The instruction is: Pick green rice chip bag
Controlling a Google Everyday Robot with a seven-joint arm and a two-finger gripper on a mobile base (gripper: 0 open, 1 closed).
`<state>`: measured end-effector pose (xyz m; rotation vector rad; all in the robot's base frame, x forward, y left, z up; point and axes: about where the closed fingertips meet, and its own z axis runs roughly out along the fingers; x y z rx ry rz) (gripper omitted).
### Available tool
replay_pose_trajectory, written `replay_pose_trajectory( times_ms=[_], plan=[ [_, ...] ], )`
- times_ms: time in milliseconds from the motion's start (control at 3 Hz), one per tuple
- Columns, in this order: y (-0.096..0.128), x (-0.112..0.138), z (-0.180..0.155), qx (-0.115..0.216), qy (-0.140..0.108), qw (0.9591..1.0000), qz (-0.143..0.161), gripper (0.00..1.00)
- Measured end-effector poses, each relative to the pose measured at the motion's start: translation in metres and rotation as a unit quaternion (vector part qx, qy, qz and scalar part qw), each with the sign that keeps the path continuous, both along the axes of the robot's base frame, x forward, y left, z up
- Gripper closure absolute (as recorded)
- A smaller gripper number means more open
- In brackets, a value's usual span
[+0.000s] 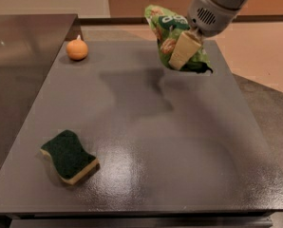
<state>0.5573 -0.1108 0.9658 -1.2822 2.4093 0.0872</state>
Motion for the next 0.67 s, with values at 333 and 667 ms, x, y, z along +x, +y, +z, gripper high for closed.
replay_pose_trajectory(
  times_ms=[333,667],
  plan=[
    [-0.0037,-0.0011,0.0298,0.002,-0.024,0.9995,0.02,1.0],
    [-0.0037,-0.0011,0.0298,0.002,-0.024,0.9995,0.02,1.0]
  ],
)
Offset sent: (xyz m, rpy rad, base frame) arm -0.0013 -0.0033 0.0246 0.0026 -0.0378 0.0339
